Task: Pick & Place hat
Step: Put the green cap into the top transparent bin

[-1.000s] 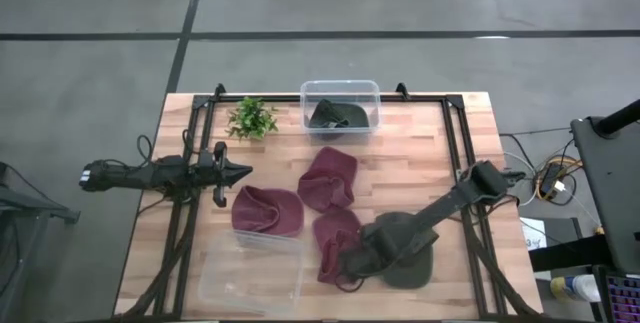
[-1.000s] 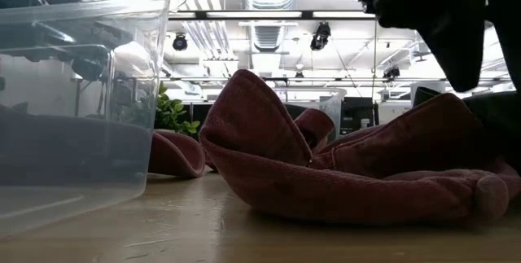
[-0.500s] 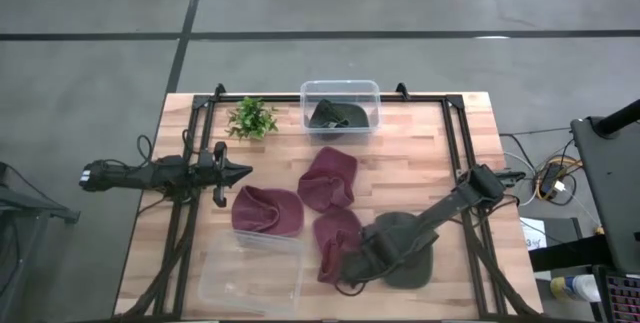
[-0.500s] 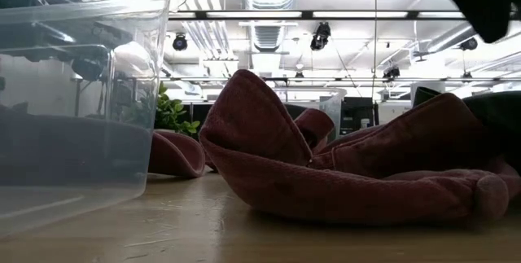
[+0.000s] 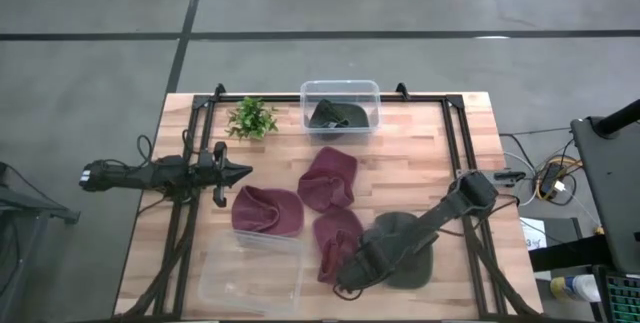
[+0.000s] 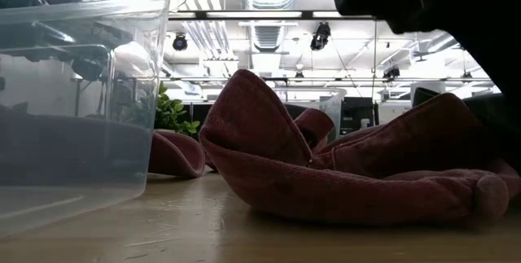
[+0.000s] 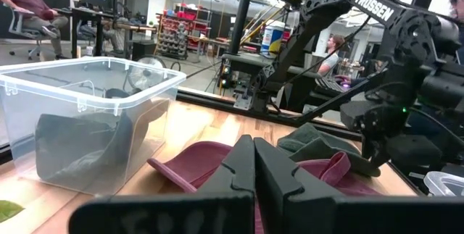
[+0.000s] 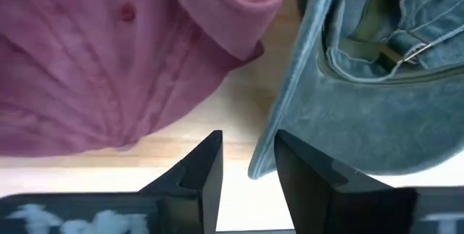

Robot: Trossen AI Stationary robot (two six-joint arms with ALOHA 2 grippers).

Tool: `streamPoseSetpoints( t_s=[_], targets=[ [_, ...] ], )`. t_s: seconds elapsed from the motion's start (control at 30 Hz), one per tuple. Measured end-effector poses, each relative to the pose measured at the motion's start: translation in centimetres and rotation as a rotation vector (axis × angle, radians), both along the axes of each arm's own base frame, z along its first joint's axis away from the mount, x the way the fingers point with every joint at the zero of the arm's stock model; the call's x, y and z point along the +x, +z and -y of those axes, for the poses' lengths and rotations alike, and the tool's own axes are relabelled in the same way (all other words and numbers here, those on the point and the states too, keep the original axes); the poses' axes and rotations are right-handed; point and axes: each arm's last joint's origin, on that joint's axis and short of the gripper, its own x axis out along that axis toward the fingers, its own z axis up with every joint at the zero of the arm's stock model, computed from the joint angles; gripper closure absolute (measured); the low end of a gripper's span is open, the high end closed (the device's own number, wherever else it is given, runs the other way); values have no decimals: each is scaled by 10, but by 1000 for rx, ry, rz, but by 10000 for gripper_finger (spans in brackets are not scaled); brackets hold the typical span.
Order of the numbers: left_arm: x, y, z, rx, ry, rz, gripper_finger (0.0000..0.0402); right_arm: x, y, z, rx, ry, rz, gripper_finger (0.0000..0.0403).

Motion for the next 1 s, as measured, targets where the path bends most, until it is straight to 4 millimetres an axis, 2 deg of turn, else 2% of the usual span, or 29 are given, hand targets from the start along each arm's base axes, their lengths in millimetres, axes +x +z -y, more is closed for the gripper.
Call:
streamPoseSetpoints(
  t_s=[0.1, 0.3, 0.5, 0.57, 0.73, 0.9, 1.0],
  targets=[
    [0, 0, 0, 0, 0, 0, 402, 1, -8, -1, -7, 10, -30, 285],
    [0, 0, 0, 0, 0, 0, 402, -1, -12, -1, -22, 16, -63, 306],
    [0, 0, 0, 0, 0, 0, 402, -3, -11, 1, -18, 68, -80, 379],
    [0, 0, 0, 0, 0, 0, 402, -3, -8, 0, 1, 84, -81, 386],
    [0, 0, 0, 0, 0, 0, 402, 0, 11, -2, 21, 108, -67, 390],
    [0, 0, 0, 0, 0, 0, 402, -3, 51, 1, -20, 200, -80, 391],
    [0, 0, 0, 0, 0, 0, 402, 0, 69, 2, -64, 298, 32, 391]
  ],
)
